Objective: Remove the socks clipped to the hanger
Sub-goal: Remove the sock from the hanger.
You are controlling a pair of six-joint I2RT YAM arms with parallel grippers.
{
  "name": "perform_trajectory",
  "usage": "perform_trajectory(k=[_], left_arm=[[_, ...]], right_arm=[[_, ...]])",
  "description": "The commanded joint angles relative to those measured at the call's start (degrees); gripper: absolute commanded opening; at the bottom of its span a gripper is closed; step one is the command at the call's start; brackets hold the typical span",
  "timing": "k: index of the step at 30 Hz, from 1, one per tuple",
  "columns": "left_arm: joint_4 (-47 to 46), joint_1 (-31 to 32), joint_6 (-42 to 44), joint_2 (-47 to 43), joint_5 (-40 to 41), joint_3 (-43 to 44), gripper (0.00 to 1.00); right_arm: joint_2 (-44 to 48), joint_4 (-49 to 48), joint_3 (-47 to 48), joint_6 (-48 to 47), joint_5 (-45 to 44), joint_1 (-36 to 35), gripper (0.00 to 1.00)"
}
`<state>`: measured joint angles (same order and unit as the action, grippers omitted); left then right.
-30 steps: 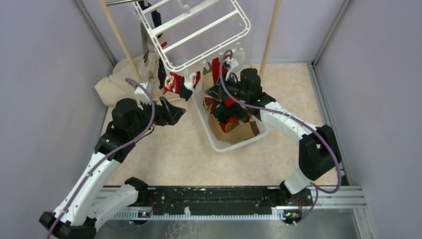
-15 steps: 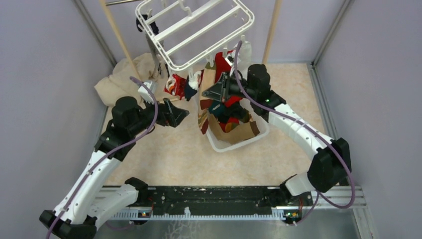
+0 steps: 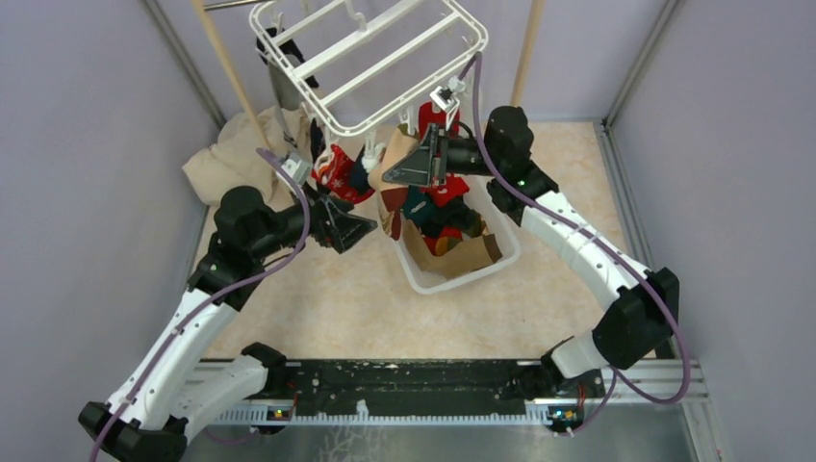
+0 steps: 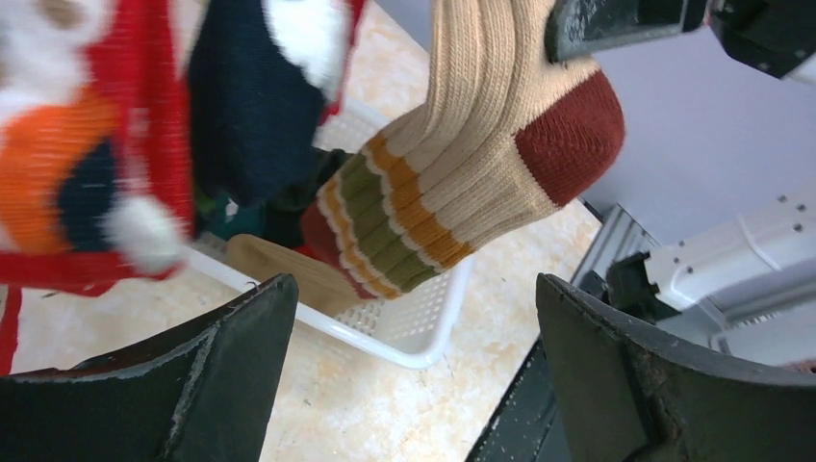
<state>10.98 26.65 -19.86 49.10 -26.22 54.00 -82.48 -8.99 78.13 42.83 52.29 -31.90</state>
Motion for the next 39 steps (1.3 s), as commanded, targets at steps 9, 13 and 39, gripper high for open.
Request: perform_trajectory(k=[9, 13, 39], left_arm=[[-10.5, 0.4, -2.7, -1.2, -12.2, -4.3, 0.99], [-14.3, 0.4, -3.9, -0.7, -13.7, -6.2, 0.99], [-36.8, 0.6, -9.6, 4.7, -19.6, -14.7, 0.99]], right_arm=[[0.1, -25.3, -6.0, 18.7, 10.2, 0.3, 0.00], [0.1, -31.9, -9.1, 23.4, 10.6, 0.4, 0.00], [-5.3, -61.4, -12.8, 47.6, 11.3, 0.7, 0.00]])
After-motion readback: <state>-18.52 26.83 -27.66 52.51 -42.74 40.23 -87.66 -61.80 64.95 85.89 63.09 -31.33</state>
